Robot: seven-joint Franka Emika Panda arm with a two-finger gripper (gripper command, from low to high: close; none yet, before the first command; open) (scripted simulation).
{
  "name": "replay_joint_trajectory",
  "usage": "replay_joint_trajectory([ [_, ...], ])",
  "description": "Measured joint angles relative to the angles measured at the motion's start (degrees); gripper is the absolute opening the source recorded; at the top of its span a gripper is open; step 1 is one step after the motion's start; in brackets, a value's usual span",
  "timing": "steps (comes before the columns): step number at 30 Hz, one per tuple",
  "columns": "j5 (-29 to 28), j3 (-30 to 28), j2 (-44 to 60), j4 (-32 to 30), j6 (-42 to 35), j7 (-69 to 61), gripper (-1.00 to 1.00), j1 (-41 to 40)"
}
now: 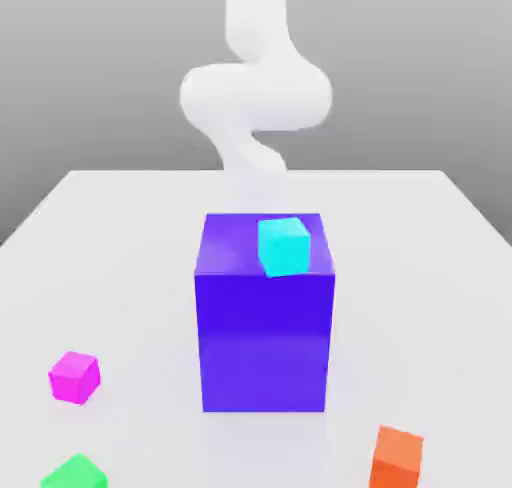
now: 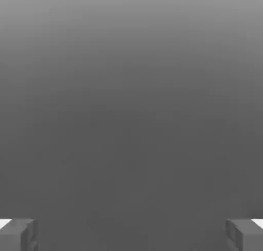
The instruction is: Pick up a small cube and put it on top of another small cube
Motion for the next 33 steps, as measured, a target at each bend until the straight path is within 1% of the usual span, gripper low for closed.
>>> replay_joint_trajectory([
  [9, 9.96, -13.98, 19.26, -6.03, 8.14, -14.1, 0.0, 3.8],
  [13, 14.47, -18.46, 27.76, -8.63, 11.61, -20.36, 0.0, 3.94],
  [17, 18.01, -21.54, 36.0, -11.29, 15.24, -25.93, 0.0, 2.46],
  [21, 18.81, -23.17, 43.39, -14.14, 19.41, -29.55, 0.0, -1.28],
  [23, 17.47, -24.28, 46.57, -15.69, 21.78, -30.12, 0.0, -2.51],
  [25, 14.8, -26.39, 49.39, -17.33, 24.26, -29.73, 0.0, -3.15],
  [26, 14.88, -26.51, 50.73, -17.55, 25.33, -30.22, 0.0, -3.63],
  [28, 17.17, -24.87, 53.39, -17.19, 27.24, -32.28, 0.0, -5.25],
  [33, 25.01, -16.38, 60.09, -15.37, 31.93, -38.34, 0.0, -12.19],
])
